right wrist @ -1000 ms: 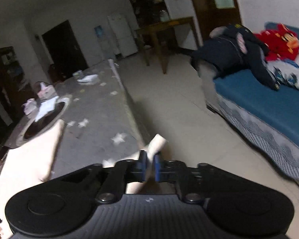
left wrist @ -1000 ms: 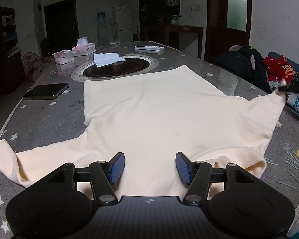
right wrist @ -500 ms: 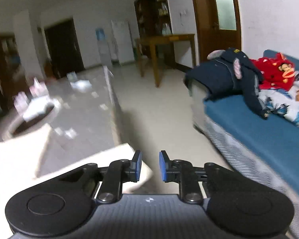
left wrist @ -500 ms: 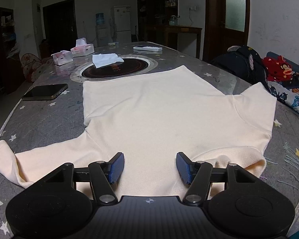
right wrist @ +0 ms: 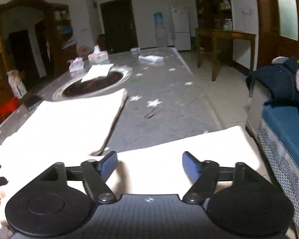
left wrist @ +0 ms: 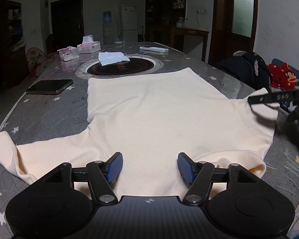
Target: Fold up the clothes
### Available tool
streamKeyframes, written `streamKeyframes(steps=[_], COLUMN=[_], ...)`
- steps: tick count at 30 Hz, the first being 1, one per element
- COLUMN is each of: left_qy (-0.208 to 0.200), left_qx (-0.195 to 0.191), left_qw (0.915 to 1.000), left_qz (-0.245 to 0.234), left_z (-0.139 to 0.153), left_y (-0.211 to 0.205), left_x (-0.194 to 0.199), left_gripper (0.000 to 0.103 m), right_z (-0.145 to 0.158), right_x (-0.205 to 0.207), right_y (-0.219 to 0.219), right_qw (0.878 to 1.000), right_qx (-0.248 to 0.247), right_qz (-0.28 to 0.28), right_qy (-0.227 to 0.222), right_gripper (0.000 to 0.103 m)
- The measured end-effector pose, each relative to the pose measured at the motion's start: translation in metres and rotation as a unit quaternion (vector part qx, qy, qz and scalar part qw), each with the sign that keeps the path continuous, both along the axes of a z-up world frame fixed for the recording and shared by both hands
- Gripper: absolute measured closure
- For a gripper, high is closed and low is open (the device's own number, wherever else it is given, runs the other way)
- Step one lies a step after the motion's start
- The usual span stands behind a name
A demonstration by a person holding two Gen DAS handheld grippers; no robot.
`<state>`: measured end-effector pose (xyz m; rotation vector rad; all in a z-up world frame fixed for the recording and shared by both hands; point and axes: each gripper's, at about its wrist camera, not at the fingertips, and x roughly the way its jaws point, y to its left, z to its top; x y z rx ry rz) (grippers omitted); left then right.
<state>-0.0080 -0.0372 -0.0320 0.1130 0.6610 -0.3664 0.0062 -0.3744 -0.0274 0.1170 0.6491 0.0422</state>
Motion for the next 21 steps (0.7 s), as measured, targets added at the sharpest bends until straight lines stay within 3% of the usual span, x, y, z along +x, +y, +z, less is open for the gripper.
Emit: streamKeyframes(steps=[4, 7, 13, 21], left_qy=[0.004, 0.008, -0.005, 0.044], left_qx=[-0.015, -0.032, -0.068, -0.136], left_qw=[0.9999, 0.9992, 0.9952, 0.9783], left_qz=[0.004, 0.023, 0.07, 0.15], left_z=[0.002, 0.009, 0.024, 0.013], left_y=[0.005, 0.012, 0.045, 0.099], left_x=[0.0, 0.002, 0.012, 0.046], left_gripper=[0.034, 0.024, 0.023, 0.023], right_z=[-0.004, -0.005, -0.009, -0.01], right_x=[0.004, 0.006, 0.012, 0.014], right_y=[0.018, 0.022, 0.024, 0.027], right_qw=[1.0, 0.999, 0.999, 0.999], right_qx=[-0.011, -0.016, -0.027, -0.041], right_qz=[0.021, 0.026, 0.026, 0.027], right_qy=[0.01, 0.015, 0.021, 0.024], right_gripper=[0.015, 0.001, 0.0, 0.0])
